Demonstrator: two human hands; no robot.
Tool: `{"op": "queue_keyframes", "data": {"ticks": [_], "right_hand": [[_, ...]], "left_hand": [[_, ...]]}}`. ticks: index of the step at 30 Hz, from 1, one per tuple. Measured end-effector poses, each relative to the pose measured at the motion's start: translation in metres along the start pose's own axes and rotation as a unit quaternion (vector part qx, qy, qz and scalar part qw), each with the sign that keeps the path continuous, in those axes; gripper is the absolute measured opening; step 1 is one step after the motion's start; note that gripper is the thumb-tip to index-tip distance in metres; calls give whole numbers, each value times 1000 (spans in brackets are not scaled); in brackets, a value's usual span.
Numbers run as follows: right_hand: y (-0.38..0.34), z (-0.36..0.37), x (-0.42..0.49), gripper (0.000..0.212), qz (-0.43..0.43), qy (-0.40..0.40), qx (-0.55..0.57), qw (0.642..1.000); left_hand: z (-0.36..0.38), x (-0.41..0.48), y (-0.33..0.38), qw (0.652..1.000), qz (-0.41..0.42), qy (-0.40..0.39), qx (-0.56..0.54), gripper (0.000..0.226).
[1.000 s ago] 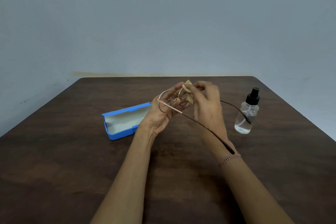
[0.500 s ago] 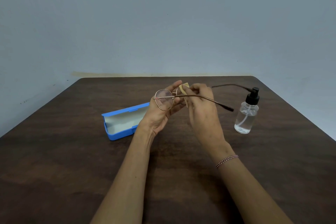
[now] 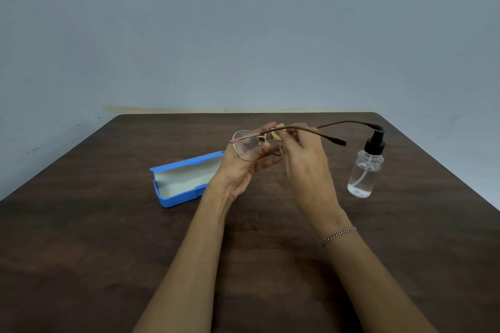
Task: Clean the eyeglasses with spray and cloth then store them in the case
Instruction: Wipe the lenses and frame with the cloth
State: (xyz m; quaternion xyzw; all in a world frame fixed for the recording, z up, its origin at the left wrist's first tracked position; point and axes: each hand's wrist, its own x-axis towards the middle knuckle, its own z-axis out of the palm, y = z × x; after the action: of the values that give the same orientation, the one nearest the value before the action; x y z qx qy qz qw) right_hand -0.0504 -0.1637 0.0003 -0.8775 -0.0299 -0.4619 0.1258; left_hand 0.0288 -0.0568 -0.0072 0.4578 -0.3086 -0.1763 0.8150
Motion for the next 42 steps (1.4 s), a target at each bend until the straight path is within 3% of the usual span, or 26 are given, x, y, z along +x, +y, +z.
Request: {"op": "queue_keyframes", "data": {"ticks": [4, 7, 10, 15, 19, 24, 30, 36, 42], "right_hand": [[0, 5, 0, 28, 26, -11, 0, 1000], [0, 12, -2, 36, 18, -22, -16, 999], [-3, 12, -3, 29, -10, -7, 39, 999], [-2, 8, -2, 32, -3, 33, 102, 994], [1, 8, -1, 29, 36, 29, 70, 996], [0, 10, -1, 25, 7, 23, 87, 996], [3, 9, -1, 26, 12, 38, 125, 991], [3, 13, -1, 29, 29, 35, 64, 997], [1, 10, -3, 26, 20, 17, 82, 996]], "left_hand": [[3, 0, 0, 999, 15, 27, 11, 24], [-2, 3, -3, 998, 30, 51, 5, 24], [-4, 5, -2, 996, 35, 79, -3, 23], [1, 2, -2, 999, 24, 33, 7, 23], [2, 3, -6, 998, 6, 55, 13, 24], [-5, 6, -8, 995, 15, 95, 9, 27], [0, 4, -7, 999, 3, 34, -6, 26], [2, 4, -8, 999, 4, 51, 1, 23], [4, 2, -4, 997, 24, 80, -3, 28]]}}
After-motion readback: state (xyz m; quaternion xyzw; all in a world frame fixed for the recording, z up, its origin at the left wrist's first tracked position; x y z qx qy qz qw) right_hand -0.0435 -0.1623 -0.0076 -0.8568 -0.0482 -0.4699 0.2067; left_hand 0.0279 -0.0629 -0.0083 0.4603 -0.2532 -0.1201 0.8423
